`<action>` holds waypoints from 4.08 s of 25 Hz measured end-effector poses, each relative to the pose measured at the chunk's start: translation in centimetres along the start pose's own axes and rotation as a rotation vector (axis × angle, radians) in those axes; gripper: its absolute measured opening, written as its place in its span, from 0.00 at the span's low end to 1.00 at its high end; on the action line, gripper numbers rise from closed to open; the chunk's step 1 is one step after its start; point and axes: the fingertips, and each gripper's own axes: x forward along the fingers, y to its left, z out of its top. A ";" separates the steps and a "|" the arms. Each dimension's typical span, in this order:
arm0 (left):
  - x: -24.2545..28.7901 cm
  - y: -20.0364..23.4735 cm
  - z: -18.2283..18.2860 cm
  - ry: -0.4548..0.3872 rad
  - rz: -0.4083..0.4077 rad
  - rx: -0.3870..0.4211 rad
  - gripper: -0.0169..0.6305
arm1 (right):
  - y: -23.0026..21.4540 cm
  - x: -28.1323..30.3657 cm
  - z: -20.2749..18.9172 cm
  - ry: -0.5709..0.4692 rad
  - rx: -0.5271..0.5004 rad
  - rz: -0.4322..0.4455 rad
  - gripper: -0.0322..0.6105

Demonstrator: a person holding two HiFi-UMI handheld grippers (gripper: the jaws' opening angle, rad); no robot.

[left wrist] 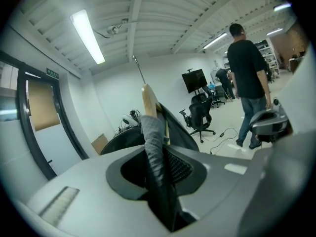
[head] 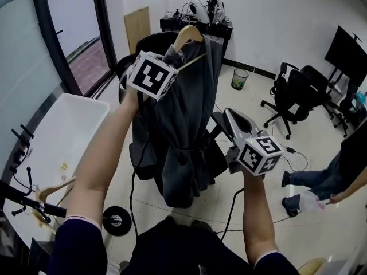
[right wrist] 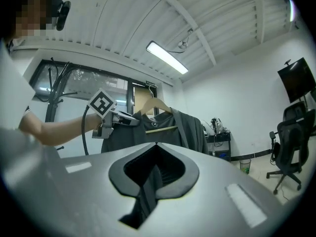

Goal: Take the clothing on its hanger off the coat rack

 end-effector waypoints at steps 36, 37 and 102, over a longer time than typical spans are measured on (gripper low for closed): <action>13.0 -21.7 -28.7 0.185 -0.020 -0.341 0.14 | -5.8 -4.6 -13.5 0.275 0.142 -0.031 0.05; 13.3 -22.2 -29.5 0.187 -0.025 -0.347 0.14 | -5.9 -4.7 -14.0 0.285 0.144 -0.034 0.05; -3.1 -17.4 -12.5 -0.249 -0.183 -0.402 0.04 | 3.4 2.8 -9.4 0.147 0.003 0.218 0.05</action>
